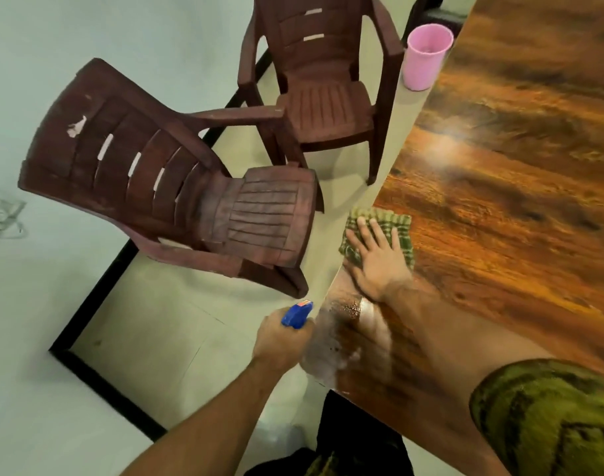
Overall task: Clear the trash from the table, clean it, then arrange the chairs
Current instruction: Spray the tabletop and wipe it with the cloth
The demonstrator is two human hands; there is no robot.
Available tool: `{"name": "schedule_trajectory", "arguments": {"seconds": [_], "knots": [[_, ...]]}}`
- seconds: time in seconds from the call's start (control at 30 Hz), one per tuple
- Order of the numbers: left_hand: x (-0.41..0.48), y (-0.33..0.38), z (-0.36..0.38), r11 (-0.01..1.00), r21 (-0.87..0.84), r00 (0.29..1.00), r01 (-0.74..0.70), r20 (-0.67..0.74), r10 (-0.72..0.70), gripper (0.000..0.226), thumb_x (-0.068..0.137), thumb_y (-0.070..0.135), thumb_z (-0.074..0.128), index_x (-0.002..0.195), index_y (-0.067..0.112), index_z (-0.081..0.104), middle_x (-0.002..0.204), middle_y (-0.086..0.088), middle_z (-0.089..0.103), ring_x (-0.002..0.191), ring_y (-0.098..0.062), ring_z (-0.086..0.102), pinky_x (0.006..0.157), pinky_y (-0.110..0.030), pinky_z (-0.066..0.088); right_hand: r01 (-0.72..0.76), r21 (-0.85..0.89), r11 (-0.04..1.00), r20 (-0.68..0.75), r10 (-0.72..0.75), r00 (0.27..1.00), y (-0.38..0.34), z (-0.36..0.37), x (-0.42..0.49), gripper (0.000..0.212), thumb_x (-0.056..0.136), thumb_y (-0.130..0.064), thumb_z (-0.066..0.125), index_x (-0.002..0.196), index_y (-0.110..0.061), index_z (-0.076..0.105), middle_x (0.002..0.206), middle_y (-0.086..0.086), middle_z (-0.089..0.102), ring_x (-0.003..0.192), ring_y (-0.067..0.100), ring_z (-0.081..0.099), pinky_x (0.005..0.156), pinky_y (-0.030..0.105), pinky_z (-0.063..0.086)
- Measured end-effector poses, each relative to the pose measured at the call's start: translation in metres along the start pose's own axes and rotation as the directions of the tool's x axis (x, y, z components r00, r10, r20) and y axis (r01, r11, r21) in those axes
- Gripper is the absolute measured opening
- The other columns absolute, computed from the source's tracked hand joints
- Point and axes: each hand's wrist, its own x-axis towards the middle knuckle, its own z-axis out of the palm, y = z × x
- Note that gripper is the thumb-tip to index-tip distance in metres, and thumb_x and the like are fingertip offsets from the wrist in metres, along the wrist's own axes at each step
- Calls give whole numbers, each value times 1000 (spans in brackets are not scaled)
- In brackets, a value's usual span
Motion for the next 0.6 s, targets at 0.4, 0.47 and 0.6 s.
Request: {"name": "schedule_trajectory", "arguments": {"seconds": [0.4, 0.47, 0.6], "knots": [[-77, -59, -12, 988, 47, 989, -149, 28, 148, 33, 70, 47, 58, 69, 15, 61, 65, -9, 67, 63, -32, 65, 68, -51, 60, 353, -93, 931, 20, -353, 935, -111, 84, -199, 77, 90, -54, 29, 159, -21, 18, 165, 6, 6, 153, 27, 1, 119, 53, -2], [-92, -83, -12, 990, 38, 991, -135, 33, 133, 42, 65, 51, 53, 74, 11, 61, 71, -17, 68, 59, -29, 63, 64, -53, 60, 141, -64, 988, -35, -144, 989, -101, 89, -222, 80, 88, -52, 42, 158, -22, 18, 165, 6, 9, 153, 29, 8, 119, 53, 1], [-125, -128, -7, 991, 22, 991, -130, 43, 129, 44, 64, 53, 54, 75, 10, 61, 72, -18, 67, 57, -30, 58, 61, -54, 59, -271, 102, 957, -84, 279, 957, -114, 103, -259, 84, 96, -37, 46, 155, -23, -11, 163, 3, -19, 151, 27, -19, 119, 53, -15]]}}
